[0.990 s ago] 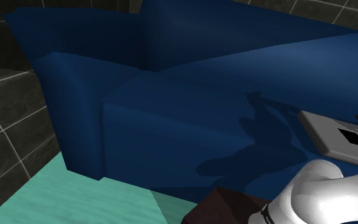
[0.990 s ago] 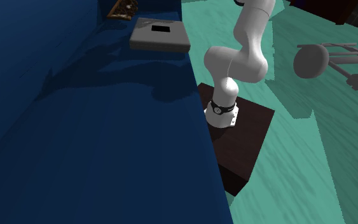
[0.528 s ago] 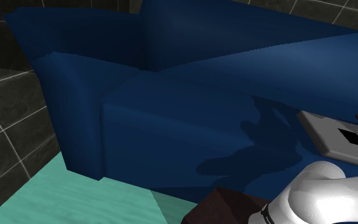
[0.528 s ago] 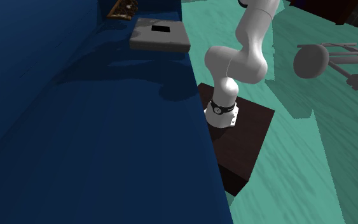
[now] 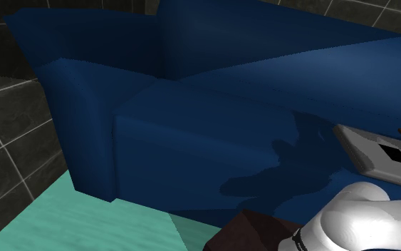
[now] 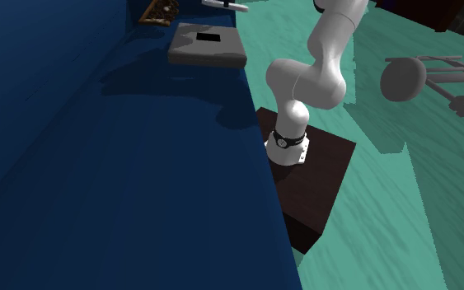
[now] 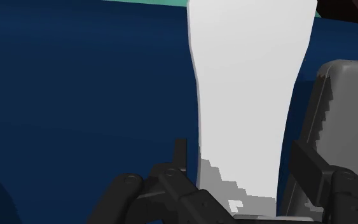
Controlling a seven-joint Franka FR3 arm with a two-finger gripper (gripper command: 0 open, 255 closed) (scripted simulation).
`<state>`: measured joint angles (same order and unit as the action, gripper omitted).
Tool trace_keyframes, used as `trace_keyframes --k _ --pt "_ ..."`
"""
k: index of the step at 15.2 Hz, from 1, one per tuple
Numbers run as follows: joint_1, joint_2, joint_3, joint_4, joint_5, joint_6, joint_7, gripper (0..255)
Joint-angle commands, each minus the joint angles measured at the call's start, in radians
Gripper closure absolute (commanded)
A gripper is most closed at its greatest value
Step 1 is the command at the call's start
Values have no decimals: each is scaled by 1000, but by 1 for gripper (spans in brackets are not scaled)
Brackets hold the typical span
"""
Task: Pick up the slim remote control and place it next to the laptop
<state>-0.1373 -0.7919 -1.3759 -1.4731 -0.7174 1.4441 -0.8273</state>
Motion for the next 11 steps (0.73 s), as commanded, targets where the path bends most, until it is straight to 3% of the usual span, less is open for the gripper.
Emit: trace_keyframes --k 1,9,10,11 --pt "-21 -11 6 -40 -6 25 8 255" --pt "-25 -14 6 -49 -8 31 10 255" --pt "-25 -14 6 -49 -8 31 10 0" --pt "-25 -14 6 -49 -8 31 10 0"
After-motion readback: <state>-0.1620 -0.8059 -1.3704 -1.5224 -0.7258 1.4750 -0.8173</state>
